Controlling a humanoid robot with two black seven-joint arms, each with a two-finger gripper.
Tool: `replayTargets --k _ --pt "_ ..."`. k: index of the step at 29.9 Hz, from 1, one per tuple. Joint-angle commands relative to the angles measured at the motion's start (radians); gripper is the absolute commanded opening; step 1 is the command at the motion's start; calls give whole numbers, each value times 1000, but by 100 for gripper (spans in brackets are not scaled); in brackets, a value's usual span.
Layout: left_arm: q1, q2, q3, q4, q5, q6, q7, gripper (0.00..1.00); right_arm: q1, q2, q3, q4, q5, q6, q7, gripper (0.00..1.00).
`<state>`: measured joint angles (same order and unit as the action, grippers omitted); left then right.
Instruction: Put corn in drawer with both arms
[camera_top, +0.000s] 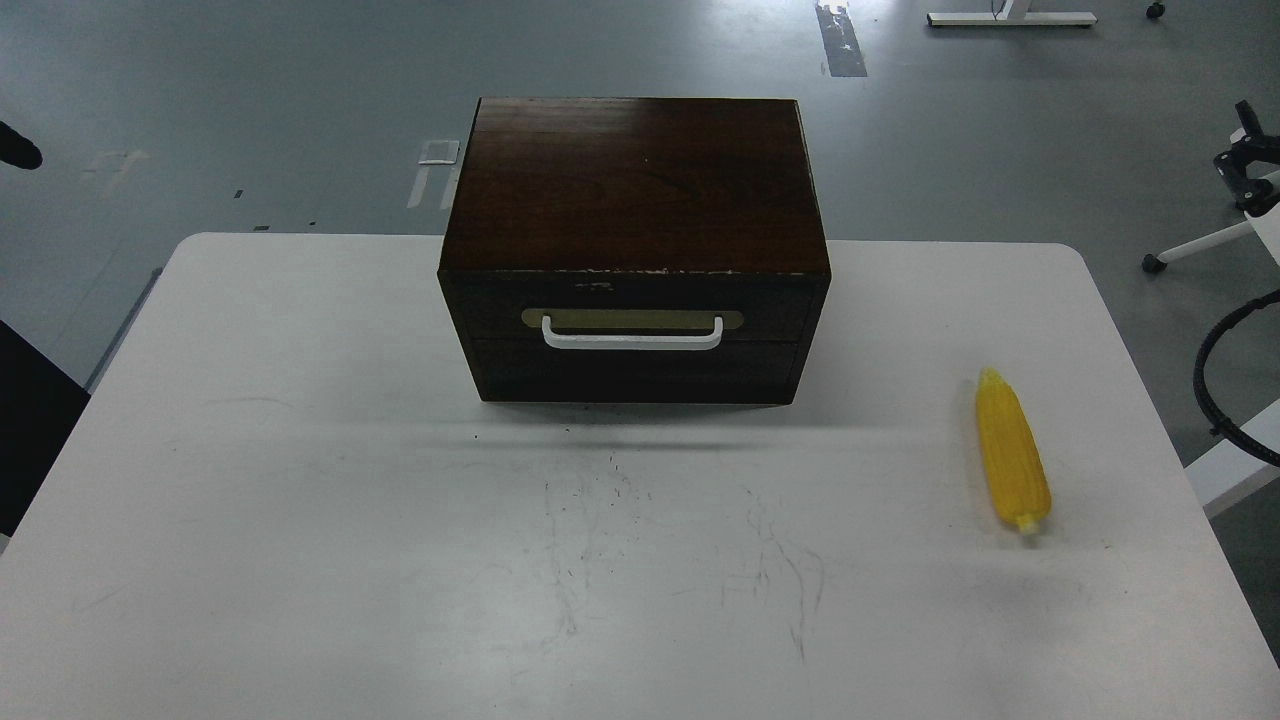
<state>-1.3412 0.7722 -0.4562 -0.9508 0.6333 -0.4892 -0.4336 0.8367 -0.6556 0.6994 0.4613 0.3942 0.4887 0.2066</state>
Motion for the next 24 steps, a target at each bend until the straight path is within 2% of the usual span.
replayTargets --k 1,5,11,17,20,21,23,24 --pt "-30 -24 -1 -143 175 1 -4 92 2 -1 0 -3 0 0 0 100" --pt "-27 -73 2 -282 482 1 -22 89 1 -18 0 -4 0 0 0 100" --pt "-13 -142 45 -407 954 1 -27 89 2 -39 2 -6 0 0 0 100" --pt "-27 -157 212 -497 1075 1 -36 89 1 -56 2 -9 0 0 0 100" --pt "-36 -184 264 -497 1136 1 -34 89 -1 -58 2 -9 0 0 0 100" --pt "-36 -197 275 -493 1164 1 -36 88 -1 -58 2 -9 0 0 0 100" --pt "-32 -220 316 -493 1265 1 -45 76 -1 -56 8 -9 0 0 2 100" --pt "-32 -221 327 -493 1281 1 -47 75 -1 -56 8 -9 0 0 2 100"
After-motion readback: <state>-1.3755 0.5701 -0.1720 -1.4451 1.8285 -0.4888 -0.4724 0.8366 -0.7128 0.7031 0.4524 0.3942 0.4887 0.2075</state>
